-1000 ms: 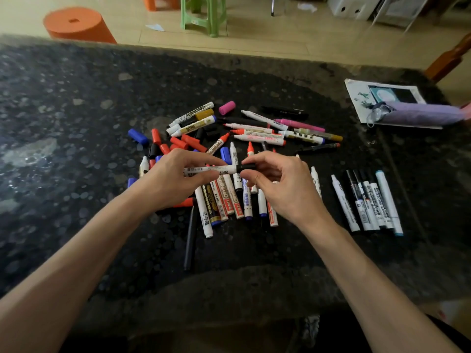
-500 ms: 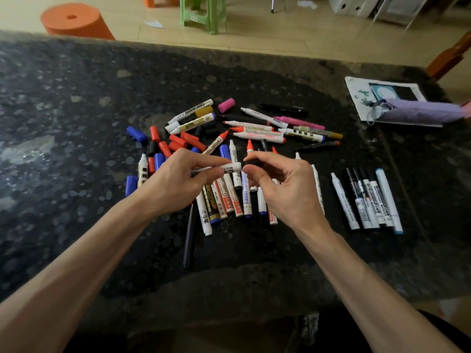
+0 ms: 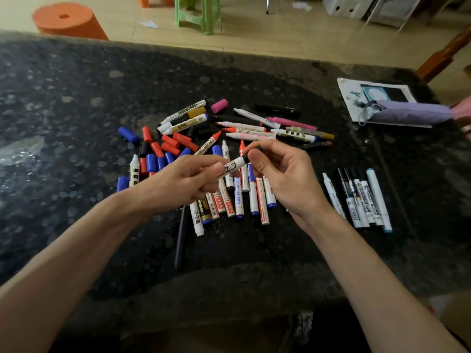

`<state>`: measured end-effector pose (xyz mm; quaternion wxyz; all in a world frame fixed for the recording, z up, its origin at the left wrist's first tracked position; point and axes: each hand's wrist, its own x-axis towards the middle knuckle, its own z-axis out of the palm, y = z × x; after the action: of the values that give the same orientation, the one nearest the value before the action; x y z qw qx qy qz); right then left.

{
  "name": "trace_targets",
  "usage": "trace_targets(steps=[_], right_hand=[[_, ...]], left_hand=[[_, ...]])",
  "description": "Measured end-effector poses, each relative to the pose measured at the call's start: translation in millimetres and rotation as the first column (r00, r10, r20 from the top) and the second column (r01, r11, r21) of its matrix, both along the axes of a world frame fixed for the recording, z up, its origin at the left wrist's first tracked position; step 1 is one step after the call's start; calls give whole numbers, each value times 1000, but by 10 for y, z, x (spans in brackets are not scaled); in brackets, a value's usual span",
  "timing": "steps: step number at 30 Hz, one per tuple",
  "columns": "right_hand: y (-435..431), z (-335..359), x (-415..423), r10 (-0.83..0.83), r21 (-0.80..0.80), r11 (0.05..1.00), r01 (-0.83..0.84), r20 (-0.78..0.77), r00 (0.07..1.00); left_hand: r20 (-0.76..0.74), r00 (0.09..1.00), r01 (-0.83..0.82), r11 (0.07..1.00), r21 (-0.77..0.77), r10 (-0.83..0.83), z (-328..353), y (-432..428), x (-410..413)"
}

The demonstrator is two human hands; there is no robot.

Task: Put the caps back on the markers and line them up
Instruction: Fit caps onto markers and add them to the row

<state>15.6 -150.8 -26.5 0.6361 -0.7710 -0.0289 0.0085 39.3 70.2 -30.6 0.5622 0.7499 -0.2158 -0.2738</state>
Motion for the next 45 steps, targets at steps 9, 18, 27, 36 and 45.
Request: trace_targets(steps=[9, 18, 27, 36, 45], right_hand=[[-239, 89, 45, -128, 66, 989, 130, -25, 991], [-96, -227, 79, -172, -539, 841, 41, -196, 965], [-4, -267, 145, -273, -608, 771, 190, -46, 961], [324, -245, -145, 33, -162, 985, -60, -167, 985], [0, -202, -79, -114, -346, 938, 34, -213, 970]], left_hand=[[-163, 980, -116, 993, -16, 112, 10, 103, 41], [-75, 920, -366, 913, 179, 384, -73, -8, 40], [-228, 860, -435, 889, 144, 458, 38, -66, 4], [-181, 871, -441, 890, 118, 456, -44, -274, 10], [167, 854, -519, 830, 205, 493, -106, -290, 322]])
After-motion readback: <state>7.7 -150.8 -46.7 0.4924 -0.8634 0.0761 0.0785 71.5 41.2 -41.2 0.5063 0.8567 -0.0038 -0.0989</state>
